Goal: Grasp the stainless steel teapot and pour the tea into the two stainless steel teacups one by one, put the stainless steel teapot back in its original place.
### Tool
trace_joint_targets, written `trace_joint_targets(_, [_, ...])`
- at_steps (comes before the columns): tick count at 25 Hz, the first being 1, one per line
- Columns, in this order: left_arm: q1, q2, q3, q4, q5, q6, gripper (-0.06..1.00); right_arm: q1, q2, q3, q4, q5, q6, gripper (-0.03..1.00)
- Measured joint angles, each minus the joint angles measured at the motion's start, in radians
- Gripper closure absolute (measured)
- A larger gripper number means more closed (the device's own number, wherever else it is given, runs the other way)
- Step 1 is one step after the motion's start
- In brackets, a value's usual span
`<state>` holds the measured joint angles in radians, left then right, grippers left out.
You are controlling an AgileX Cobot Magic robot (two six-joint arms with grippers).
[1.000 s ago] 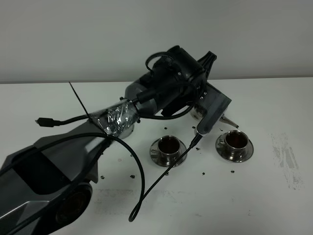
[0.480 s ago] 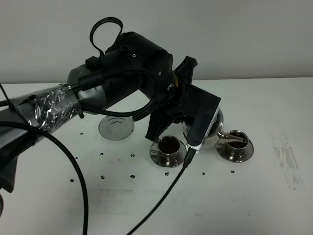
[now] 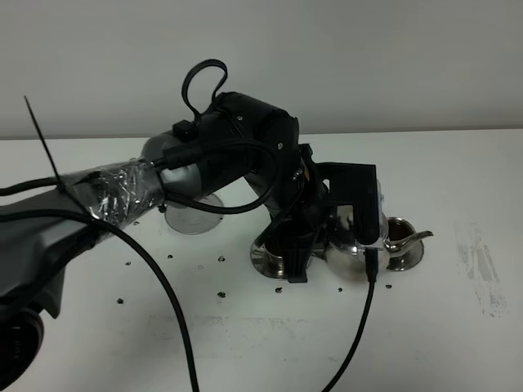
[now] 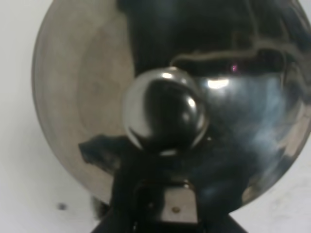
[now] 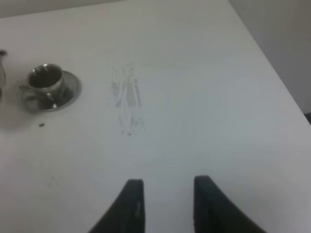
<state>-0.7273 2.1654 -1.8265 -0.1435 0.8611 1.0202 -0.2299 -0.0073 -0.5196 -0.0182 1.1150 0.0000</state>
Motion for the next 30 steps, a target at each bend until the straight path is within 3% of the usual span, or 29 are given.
trace_joint_targets(6, [-0.03, 0.033, -0.003, 0.0, 0.041, -0.019, 0.74, 0.0, 0.0, 0.0, 0.0, 0.0, 0.0, 0.73])
trace_joint_targets(22, [-0.043, 0.109, -0.004, 0.001, -0.003, -0.024, 0.74, 0.0, 0.0, 0.0, 0.0, 0.0, 0.0, 0.73])
trace_joint_targets(30, [-0.042, -0.018, -0.004, 0.074, 0.036, -0.073, 0.74, 0.0, 0.0, 0.0, 0.0, 0.0, 0.0, 0.73])
